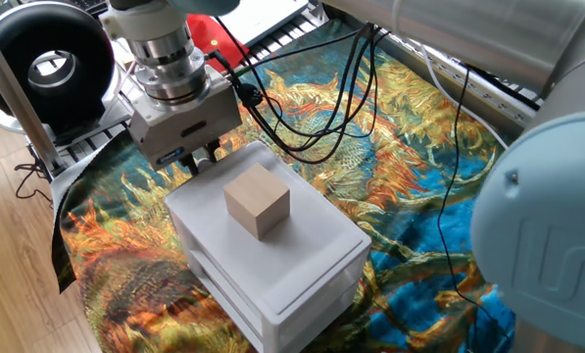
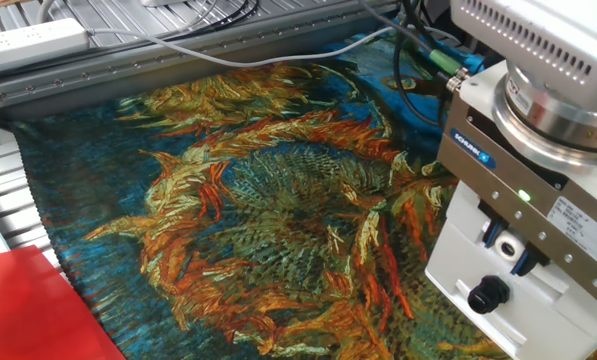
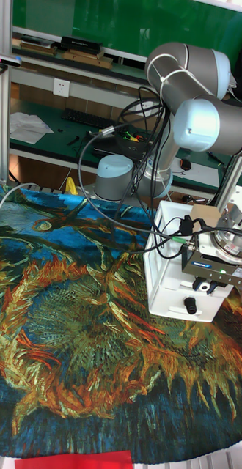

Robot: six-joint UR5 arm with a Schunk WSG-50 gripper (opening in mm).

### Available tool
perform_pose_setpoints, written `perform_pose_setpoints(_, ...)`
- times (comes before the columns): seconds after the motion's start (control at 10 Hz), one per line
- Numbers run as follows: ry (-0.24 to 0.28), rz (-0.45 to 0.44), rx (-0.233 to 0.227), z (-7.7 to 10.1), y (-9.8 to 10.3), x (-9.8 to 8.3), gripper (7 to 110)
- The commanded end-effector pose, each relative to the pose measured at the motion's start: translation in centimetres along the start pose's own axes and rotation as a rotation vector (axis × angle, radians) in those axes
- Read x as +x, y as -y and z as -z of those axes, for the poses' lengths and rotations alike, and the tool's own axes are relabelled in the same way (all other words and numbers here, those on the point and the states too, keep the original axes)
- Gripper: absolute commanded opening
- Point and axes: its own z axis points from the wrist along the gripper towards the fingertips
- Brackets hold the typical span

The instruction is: Grasp the handle and close the drawer

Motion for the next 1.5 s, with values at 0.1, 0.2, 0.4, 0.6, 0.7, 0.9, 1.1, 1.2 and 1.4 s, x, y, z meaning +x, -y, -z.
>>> perform_pose_setpoints(0.1,-0.027,0.003,-0.008,-0.2,0.3,0.5,7)
perform_pose_setpoints(0.2,-0.030,0.003,-0.004,-0.3,0.4,0.5,7)
perform_pose_setpoints(0.4,-0.061,0.004,0.008,-0.5,0.7,1.0,7)
perform_pose_setpoints(0.6,-0.082,0.003,0.007,-0.8,0.5,1.2,7)
perform_pose_setpoints(0.7,-0.083,0.002,0.008,-0.7,0.5,1.2,7)
perform_pose_setpoints(0.9,-0.083,-0.003,0.013,-0.5,0.4,1.0,7)
perform_pose_setpoints(1.1,-0.083,-0.005,0.006,-0.2,0.0,0.7,7)
perform_pose_setpoints(1.2,-0.084,-0.002,-0.009,0.0,-0.2,0.5,7)
perform_pose_setpoints(1.4,-0.067,0.019,-0.047,-0.1,-0.9,0.0,7)
